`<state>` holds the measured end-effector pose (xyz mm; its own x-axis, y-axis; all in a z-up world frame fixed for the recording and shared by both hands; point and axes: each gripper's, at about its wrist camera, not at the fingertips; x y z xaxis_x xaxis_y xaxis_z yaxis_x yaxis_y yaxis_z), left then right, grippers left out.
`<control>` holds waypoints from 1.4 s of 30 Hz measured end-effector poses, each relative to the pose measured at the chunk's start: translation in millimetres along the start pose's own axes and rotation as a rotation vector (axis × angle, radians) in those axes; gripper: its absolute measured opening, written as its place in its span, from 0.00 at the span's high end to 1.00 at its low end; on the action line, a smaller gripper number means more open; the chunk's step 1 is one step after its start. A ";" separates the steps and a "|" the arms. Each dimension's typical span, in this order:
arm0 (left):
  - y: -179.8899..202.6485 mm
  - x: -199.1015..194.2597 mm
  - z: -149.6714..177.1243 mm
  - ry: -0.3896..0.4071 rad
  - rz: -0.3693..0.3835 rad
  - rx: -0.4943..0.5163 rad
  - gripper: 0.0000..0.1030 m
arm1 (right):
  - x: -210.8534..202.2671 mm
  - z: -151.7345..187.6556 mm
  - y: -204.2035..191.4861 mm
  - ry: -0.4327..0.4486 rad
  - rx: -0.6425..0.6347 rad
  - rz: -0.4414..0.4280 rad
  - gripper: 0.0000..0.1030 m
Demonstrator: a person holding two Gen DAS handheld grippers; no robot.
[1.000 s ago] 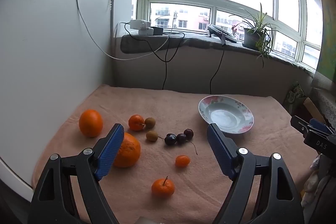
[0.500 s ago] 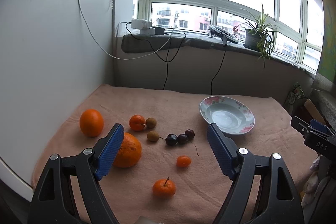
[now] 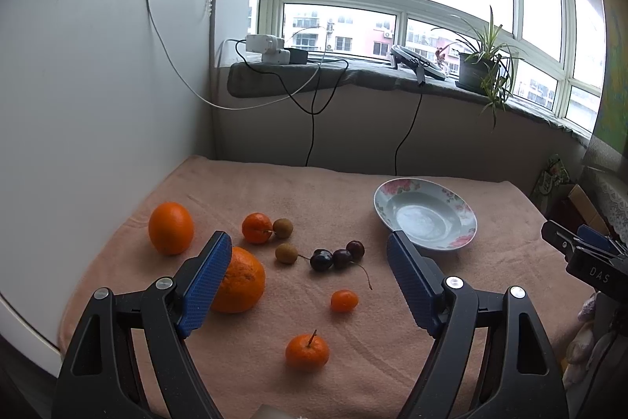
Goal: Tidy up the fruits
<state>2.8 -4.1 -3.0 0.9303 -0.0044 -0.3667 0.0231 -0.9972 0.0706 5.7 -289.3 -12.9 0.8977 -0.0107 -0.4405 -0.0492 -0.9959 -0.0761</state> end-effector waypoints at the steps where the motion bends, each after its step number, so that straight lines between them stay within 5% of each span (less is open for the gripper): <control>1: 0.0 -0.2 0.1 0.000 0.000 0.000 0.21 | 0.5 0.3 0.0 -0.002 0.000 0.001 0.00; 42: -3.4 2.7 0.9 -0.012 -0.001 -0.004 0.21 | 5.4 5.2 -4.2 -0.023 -0.001 -0.004 0.00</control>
<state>4.8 -0.8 -5.1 0.9257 -0.0041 -0.3783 0.0256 -0.9970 0.0734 8.5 -284.7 -19.7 0.8875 -0.0050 -0.4608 -0.0454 -0.9960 -0.0766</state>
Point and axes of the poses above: each gripper's, at about its wrist camera, not at the fingertips, and x roughly the way its jaws point, y to its right, z to its underside, and after that the axes turned 7 degrees about y, right-handed
